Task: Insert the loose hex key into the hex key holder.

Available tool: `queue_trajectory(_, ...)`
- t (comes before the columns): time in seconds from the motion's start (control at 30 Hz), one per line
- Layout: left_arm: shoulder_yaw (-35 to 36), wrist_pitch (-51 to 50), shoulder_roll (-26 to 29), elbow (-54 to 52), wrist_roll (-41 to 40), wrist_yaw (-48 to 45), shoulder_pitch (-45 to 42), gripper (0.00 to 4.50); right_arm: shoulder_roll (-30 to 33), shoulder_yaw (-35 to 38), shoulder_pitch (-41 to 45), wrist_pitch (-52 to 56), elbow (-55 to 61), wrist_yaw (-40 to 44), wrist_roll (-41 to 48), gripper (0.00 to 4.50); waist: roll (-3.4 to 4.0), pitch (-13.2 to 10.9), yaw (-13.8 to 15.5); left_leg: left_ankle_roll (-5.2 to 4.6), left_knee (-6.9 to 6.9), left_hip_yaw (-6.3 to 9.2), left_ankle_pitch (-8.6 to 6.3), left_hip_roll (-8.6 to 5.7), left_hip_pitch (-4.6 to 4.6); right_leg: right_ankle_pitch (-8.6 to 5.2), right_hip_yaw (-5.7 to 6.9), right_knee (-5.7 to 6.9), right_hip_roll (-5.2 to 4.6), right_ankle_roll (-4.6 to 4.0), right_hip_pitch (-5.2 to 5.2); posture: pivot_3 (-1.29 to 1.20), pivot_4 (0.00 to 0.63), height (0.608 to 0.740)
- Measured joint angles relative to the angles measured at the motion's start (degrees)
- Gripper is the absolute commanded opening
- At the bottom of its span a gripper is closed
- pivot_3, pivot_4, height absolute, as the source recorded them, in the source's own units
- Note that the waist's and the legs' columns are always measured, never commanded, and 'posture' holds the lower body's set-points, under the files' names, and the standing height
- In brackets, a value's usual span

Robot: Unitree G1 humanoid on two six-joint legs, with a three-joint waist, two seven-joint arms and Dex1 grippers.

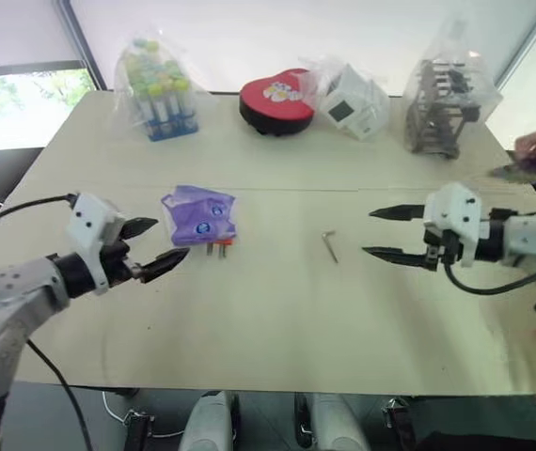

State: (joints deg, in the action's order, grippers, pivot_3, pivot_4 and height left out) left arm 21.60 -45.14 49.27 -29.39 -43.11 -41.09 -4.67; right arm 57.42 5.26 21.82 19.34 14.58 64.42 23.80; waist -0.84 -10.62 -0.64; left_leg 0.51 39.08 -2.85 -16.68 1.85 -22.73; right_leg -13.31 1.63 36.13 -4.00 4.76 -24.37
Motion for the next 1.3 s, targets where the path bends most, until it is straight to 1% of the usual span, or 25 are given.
queue_trajectory(0.17, 0.39, -1.78, 0.38, -0.04, -2.06, 0.35, -0.25, 4.45, -0.43, -0.11, 1.08, -2.42, -3.94, 2.01, -0.50, 3.02, -0.02, -0.02, 0.19, 0.00, 0.00, -0.01, 0.00, -0.01, -0.03, 0.01, 0.00, 0.00, -0.05, 0.01, 0.00, 0.00, 0.150, 0.740)
queue_trajectory(0.37, 1.53, -2.37, 0.35, -0.53, -3.91, 1.84, -0.44, 4.45, -1.74, -0.43, 1.13, -2.63, -3.70, 1.82, -0.55, 3.02, -0.02, -0.02, 0.07, 0.00, 0.01, -0.01, 0.00, -0.01, -0.02, 0.01, 0.00, 0.01, -0.05, 0.02, 0.00, 0.00, 0.150, 0.740)
queue_trajectory(0.6, 1.59, -3.37, 0.01, -0.50, -3.85, 3.53, -0.53, 4.45, -2.45, -0.41, -0.45, -3.52, -3.63, 2.22, -0.51, 3.02, -0.02, -0.02, 0.16, 0.01, 0.01, -0.02, 0.00, -0.01, -0.02, 0.01, 0.00, 0.00, -0.05, 0.02, 0.00, 0.00, 0.150, 0.740)
queue_trajectory(0.77, 1.51, -3.56, -3.40, 0.85, -3.73, 7.11, -0.66, 4.45, -3.01, -0.41, -0.87, -3.44, -3.19, 0.99, -0.57, 3.02, -0.01, -0.01, 0.10, 0.01, 0.01, -0.02, 0.00, -0.01, -0.02, 0.02, -0.01, 0.02, -0.04, 0.03, 0.00, 0.00, 0.150, 0.740)
queue_trajectory(0.9, 1.56, -4.39, -7.39, 5.01, -3.65, 11.40, -1.83, 4.45, -4.24, -0.43, -1.38, -2.15, -0.58, -0.67, -0.45, 3.02, -0.02, -0.01, 0.10, 0.01, 0.01, -0.01, 0.00, -0.01, -0.01, 0.07, -0.01, 0.03, -0.04, 0.13, 0.00, 0.00, 0.150, 0.740)
queue_trajectory(0.97, 1.56, -4.48, -8.48, 7.60, -3.35, 13.03, -2.44, 4.45, -4.33, -0.42, -1.72, -1.14, 0.74, -1.37, -0.44, 3.02, -0.02, -0.01, 0.10, 0.01, 0.01, -0.02, 0.00, -0.02, -0.01, 0.08, -0.01, 0.03, -0.05, 0.13, 0.00, 0.00, 0.150, 0.740)
queue_trajectory(1.07, 1.06, -4.17, -10.45, 12.47, -1.50, 15.25, -5.44, 4.45, -4.65, -0.46, -1.97, 0.25, 2.30, -2.52, -0.41, 3.02, -0.02, -0.01, 0.32, 0.01, 0.03, -0.01, 0.01, -0.04, -0.02, 0.07, 0.00, 0.02, -0.05, 0.13, 0.01, 0.00, 0.150, 0.740)
queue_trajectory(1.3, -6.97, -0.34, -13.94, 22.95, 5.81, 14.97, -11.92, 4.45, -5.29, -0.59, -1.91, 3.33, 5.60, -4.93, -0.34, 3.02, -0.03, -0.01, 1.23, 0.01, 0.04, -0.08, 0.00, -0.05, -0.03, 0.11, 0.00, 0.01, -0.04, 0.18, 0.01, 0.00, 0.150, 0.740)
